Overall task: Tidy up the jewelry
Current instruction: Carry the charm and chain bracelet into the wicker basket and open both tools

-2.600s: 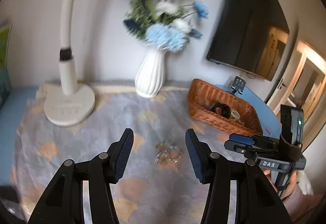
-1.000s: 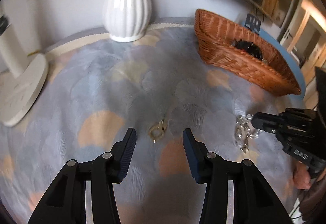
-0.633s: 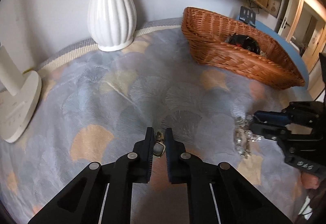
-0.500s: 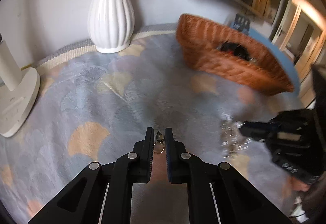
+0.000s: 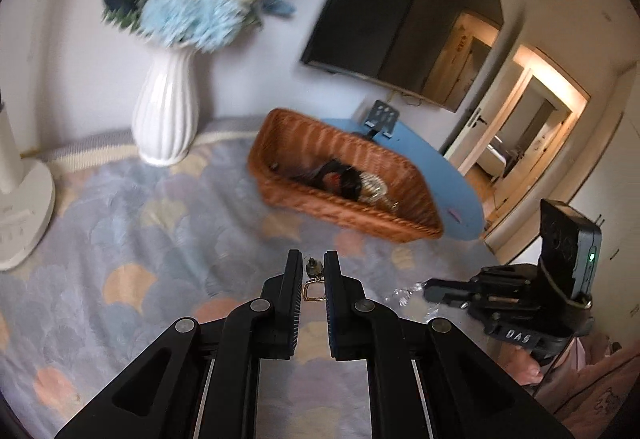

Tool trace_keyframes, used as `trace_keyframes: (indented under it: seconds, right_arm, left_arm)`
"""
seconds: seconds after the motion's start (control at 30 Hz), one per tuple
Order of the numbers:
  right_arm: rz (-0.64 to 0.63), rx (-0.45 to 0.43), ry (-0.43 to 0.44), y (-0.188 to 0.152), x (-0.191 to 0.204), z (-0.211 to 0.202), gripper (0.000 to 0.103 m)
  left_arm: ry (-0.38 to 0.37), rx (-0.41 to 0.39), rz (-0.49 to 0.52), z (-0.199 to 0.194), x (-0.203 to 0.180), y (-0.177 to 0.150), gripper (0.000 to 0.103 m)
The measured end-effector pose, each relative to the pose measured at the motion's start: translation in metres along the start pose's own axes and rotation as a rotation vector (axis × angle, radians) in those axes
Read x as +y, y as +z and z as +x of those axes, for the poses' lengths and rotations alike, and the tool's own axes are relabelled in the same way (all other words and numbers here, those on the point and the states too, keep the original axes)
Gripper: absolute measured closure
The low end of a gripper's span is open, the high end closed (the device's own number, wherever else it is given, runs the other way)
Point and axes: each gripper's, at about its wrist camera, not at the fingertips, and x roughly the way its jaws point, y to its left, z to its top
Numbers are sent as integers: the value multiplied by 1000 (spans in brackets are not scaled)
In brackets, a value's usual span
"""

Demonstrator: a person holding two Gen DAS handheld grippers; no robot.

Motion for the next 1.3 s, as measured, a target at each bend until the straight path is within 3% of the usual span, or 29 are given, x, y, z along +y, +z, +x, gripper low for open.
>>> trace_keyframes:
  seconds: [0.2, 0.4, 0.67, 0.87, 1.0, 1.07, 1.13, 1.17, 1.23, 1.3]
  right_arm:
    - [33, -108, -58, 34, -34, -47, 99]
    - [62, -169, -136, 84, -78, -48, 99]
    - [114, -131, -147, 148, -129, 28, 99]
    - [120, -39, -127, 172, -136, 97, 99]
    - [99, -48, -119, 176, -133, 113, 98]
    - [97, -80, -108, 174, -132, 110, 98]
    - [102, -105, -111, 173, -132, 103, 92]
    - [111, -121, -115, 172, -132, 95, 88]
    - [125, -142, -112, 169, -130, 78, 66]
    - [135, -185, -94, 161, -125, 52, 63]
  left_arm:
    - [9, -11, 69, 12, -32, 33, 92]
    - [16, -15, 95, 49, -49, 76, 92]
    - [76, 11, 110, 124, -39, 123, 92]
    - [64, 53, 53, 172, -11, 127, 92]
    - [56, 50, 42, 188, -5, 124, 92]
    - [24, 18, 29, 185, -4, 122, 88]
    - [28, 5, 9, 178, -3, 123, 63]
    - [35, -15, 5, 173, -4, 123, 57]
    - [68, -52, 17, 155, -13, 121, 55]
    - [87, -78, 52, 132, -26, 120, 54]
